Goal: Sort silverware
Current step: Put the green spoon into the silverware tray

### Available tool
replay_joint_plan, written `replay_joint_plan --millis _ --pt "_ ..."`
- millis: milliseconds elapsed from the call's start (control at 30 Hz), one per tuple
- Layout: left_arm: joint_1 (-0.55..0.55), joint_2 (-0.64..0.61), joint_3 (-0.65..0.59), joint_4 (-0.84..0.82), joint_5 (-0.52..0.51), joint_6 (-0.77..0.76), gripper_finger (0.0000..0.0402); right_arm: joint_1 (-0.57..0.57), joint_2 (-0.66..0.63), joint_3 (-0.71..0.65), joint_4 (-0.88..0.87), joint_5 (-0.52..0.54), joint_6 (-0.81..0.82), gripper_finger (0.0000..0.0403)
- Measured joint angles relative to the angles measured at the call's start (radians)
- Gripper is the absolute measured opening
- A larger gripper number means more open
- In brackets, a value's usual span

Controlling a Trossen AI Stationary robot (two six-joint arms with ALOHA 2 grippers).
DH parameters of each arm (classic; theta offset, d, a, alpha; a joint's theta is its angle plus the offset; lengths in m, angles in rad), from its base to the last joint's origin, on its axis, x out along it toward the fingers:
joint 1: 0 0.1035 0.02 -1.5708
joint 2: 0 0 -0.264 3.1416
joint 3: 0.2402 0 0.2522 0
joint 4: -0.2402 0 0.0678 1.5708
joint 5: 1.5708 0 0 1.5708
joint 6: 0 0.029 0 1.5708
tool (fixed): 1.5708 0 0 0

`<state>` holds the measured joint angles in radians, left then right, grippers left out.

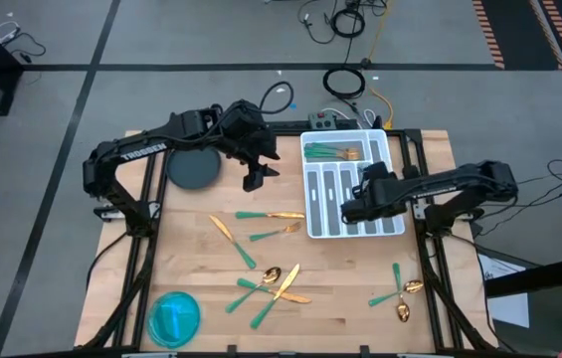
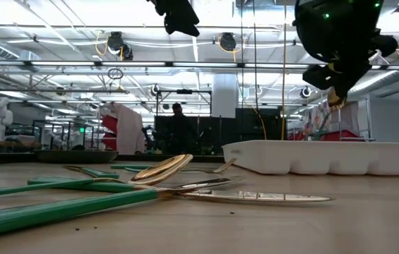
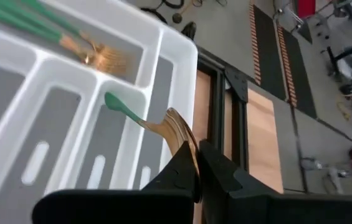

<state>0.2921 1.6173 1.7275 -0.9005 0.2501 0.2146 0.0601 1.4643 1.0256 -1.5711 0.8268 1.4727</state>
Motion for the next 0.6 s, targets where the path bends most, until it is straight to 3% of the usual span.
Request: replay_joint_plan --millis 333,600 --pt "-0.021 0.000 0.000 0.001 -0.008 0.000 0.0225 0.135 0.119 -0.001 -0.006 0.085 -0.074 0.0000" --pt "-0.033 0.000 0.000 0.080 -0.019 0.001 0.0225 0.207 0.108 0.010 -0.003 0.127 -0.324 0.0000"
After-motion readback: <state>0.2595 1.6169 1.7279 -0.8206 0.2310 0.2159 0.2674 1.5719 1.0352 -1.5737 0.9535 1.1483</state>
